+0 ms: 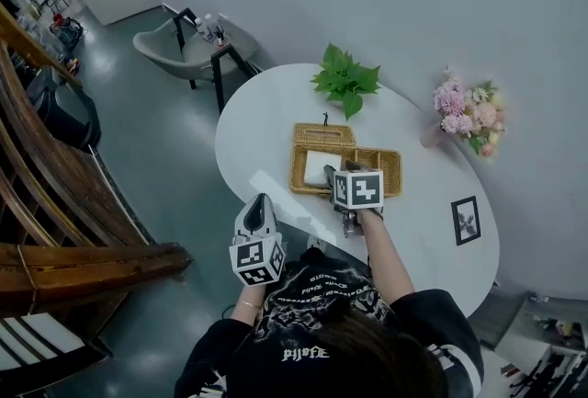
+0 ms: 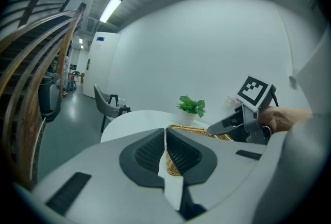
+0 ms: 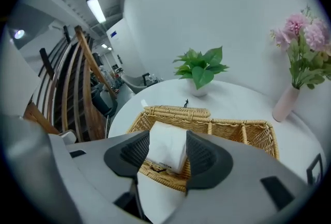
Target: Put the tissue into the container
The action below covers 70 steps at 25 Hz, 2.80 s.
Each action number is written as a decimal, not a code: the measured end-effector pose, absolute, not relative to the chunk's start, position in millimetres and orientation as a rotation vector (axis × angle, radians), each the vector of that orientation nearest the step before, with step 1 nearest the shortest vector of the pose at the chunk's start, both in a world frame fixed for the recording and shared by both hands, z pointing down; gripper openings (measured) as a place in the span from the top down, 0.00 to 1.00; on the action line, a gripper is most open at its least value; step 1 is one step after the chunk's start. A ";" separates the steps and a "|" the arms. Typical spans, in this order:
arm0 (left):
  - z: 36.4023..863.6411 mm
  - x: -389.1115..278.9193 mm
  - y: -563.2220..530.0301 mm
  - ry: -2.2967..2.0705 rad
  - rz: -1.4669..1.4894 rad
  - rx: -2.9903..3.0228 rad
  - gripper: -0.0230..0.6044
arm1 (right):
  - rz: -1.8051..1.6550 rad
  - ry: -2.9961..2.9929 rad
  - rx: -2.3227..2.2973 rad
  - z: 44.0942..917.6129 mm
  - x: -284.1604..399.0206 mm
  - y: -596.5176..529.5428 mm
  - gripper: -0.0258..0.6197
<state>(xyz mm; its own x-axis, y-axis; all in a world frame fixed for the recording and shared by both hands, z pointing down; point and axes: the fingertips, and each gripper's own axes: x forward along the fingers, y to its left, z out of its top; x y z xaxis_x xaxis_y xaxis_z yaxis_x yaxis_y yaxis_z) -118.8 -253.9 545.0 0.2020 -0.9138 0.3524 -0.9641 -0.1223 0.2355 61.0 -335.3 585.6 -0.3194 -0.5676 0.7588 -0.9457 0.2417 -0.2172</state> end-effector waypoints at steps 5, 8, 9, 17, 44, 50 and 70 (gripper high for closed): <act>534.7 -106.3 -254.9 -1.682 0.150 2.160 0.91 | 0.808 -2.082 1.450 556.4 64.5 -322.5 0.59; 527.8 -99.3 -254.6 -1.660 0.141 2.213 0.91 | 0.755 -2.119 1.510 542.1 68.8 -311.1 0.59; 526.2 -97.6 -254.1 -1.657 0.139 2.228 0.91 | 0.738 -2.128 1.528 538.7 69.5 -306.3 0.59; 525.4 -80.7 -239.4 -1.571 0.135 2.312 0.91 | 0.535 -2.130 1.739 530.0 82.0 -262.0 0.68; 525.9 -66.7 -174.1 -1.465 0.145 2.434 0.91 | 0.315 -2.085 1.947 525.5 79.7 -170.0 0.92; 521.3 -70.8 -170.8 -1.486 0.133 2.439 0.91 | 0.267 -2.093 1.924 522.2 74.7 -166.6 0.92; 522.6 -69.8 -166.0 -1.493 0.153 2.451 0.91 | 0.269 -2.079 1.905 529.6 75.9 -160.8 0.93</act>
